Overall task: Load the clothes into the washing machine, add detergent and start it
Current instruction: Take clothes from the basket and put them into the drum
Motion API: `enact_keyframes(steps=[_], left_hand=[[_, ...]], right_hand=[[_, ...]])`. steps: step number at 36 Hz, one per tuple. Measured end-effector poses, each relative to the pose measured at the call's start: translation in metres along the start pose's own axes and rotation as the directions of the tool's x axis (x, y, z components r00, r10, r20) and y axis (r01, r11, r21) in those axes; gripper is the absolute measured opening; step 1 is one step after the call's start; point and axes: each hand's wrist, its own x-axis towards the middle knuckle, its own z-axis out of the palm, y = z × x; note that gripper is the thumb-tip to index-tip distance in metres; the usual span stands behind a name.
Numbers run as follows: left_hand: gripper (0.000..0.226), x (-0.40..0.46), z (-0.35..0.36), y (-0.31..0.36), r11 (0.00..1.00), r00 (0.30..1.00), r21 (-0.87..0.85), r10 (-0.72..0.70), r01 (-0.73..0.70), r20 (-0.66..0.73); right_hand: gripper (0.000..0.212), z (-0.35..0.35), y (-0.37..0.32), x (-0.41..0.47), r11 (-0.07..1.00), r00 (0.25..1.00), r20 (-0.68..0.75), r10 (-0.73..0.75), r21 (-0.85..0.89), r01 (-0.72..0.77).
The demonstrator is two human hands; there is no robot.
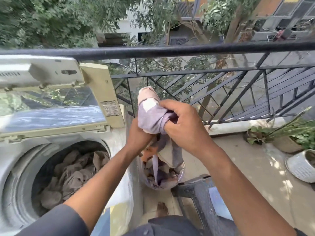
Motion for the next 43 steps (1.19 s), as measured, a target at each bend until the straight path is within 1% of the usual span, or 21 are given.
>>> enact_keyframes(steps=[1, 4, 6, 8, 9, 10, 12, 14, 16, 18, 19, 21, 22, 25, 27, 30, 32, 34, 36, 38, 43], left_hand=[[0.008, 0.001, -0.004, 0.003, 0.999, 1.0, -0.033, -0.002, 0.001, -0.026], [0.029, 0.002, -0.018, 0.011, 0.984, 0.997, -0.175, -0.043, 0.03, -0.068], [0.039, 0.002, -0.028, 0.014, 0.958, 0.993, -0.278, -0.089, 0.063, -0.082], [0.047, 0.002, -0.036, 0.023, 0.938, 0.991, -0.336, -0.111, 0.08, -0.074], [0.049, 0.0, -0.038, 0.029, 0.935, 0.993, -0.346, -0.105, 0.078, -0.06], [0.05, -0.002, -0.04, 0.035, 0.932, 0.993, -0.353, -0.104, 0.079, -0.051], [0.058, -0.005, -0.044, 0.046, 0.929, 0.995, -0.363, -0.091, 0.071, -0.038], [0.062, -0.006, -0.045, 0.055, 0.927, 0.998, -0.371, -0.057, 0.045, -0.02], [0.051, -0.008, -0.046, 0.063, 0.919, 0.999, -0.393, -0.04, 0.032, -0.013], [0.046, -0.007, -0.049, 0.065, 0.918, 0.999, -0.396, -0.034, 0.026, -0.013], [0.046, -0.007, -0.05, 0.065, 0.926, 1.0, -0.378, -0.024, 0.02, -0.007], [0.05, -0.007, -0.054, 0.063, 0.947, 1.0, -0.321, -0.009, 0.011, 0.008], [0.052, -0.007, -0.057, 0.06, 0.956, 1.0, -0.293, -0.003, 0.005, 0.009], [0.04, -0.006, -0.061, 0.046, 0.97, 0.999, -0.241, -0.022, 0.016, -0.024], [0.04, -0.004, -0.063, 0.032, 0.982, 0.998, -0.19, -0.03, 0.021, -0.048], [0.047, -0.003, -0.063, 0.013, 0.989, 0.995, -0.134, -0.071, 0.061, -0.075], [0.051, -0.003, -0.06, 0.004, 0.991, 0.994, -0.11, -0.084, 0.076, -0.063], [0.044, -0.004, -0.056, -0.001, 0.994, 0.996, -0.079, -0.078, 0.074, -0.046], [0.036, -0.006, -0.053, 0.0, 0.997, 0.997, -0.036, -0.076, 0.075, -0.018], [0.035, -0.006, -0.052, -0.003, 0.997, 0.997, 0.001, -0.076, 0.076, -0.006], [0.048, -0.008, -0.048, -0.004, 0.997, 0.997, 0.018, -0.072, 0.073, -0.026]], right_hand=[[0.037, -0.003, 0.002, 0.0, 1.0, 1.0, -0.001, -0.009, 0.029, 0.009], [0.061, -0.01, 0.019, -0.008, 0.999, 0.999, -0.046, 0.02, 0.031, -0.019], [0.069, -0.01, 0.046, -0.014, 0.995, 0.992, -0.09, 0.09, -0.036, -0.093], [0.074, -0.003, 0.083, -0.021, 0.966, 0.975, -0.026, 0.22, -0.133, -0.222], [0.077, 0.004, 0.103, -0.024, 0.934, 0.948, 0.049, 0.315, -0.196, -0.3], [0.082, 0.011, 0.12, -0.028, 0.879, 0.888, 0.138, 0.438, -0.273, -0.391], [0.098, 0.034, 0.158, -0.037, 0.768, 0.738, 0.271, 0.618, -0.41, -0.493], [0.11, 0.063, 0.213, -0.049, 0.716, 0.646, 0.339, 0.684, -0.479, -0.508], [0.104, 0.087, 0.235, -0.057, 0.702, 0.619, 0.351, 0.703, -0.484, -0.523], [0.079, 0.095, 0.21, -0.06, 0.705, 0.605, 0.364, 0.708, -0.408, -0.58], [0.062, 0.099, 0.205, -0.061, 0.719, 0.626, 0.355, 0.695, -0.36, -0.594], [0.028, 0.105, 0.204, -0.064, 0.706, 0.664, 0.253, 0.703, -0.357, -0.611], [0.022, 0.106, 0.207, -0.065, 0.689, 0.677, 0.18, 0.713, -0.357, -0.631], [0.022, 0.095, 0.209, -0.061, 0.69, 0.707, 0.02, 0.706, -0.239, -0.683], [0.024, 0.08, 0.209, -0.056, 0.687, 0.697, -0.061, 0.715, -0.128, -0.716], [0.04, 0.053, 0.203, -0.045, 0.692, 0.686, -0.096, 0.722, 0.097, -0.715], [0.039, 0.034, 0.189, -0.036, 0.706, 0.701, -0.121, 0.703, 0.233, -0.668], [0.032, 0.013, 0.16, -0.028, 0.731, 0.732, -0.151, 0.665, 0.332, -0.596], [0.031, -0.004, 0.133, -0.02, 0.755, 0.778, -0.154, 0.609, 0.414, -0.509], [0.034, -0.016, 0.109, -0.018, 0.766, 0.828, -0.13, 0.546, 0.477, -0.43], [0.04, -0.022, 0.057, -0.016, 0.781, 0.918, -0.079, 0.388, 0.558, -0.281]])
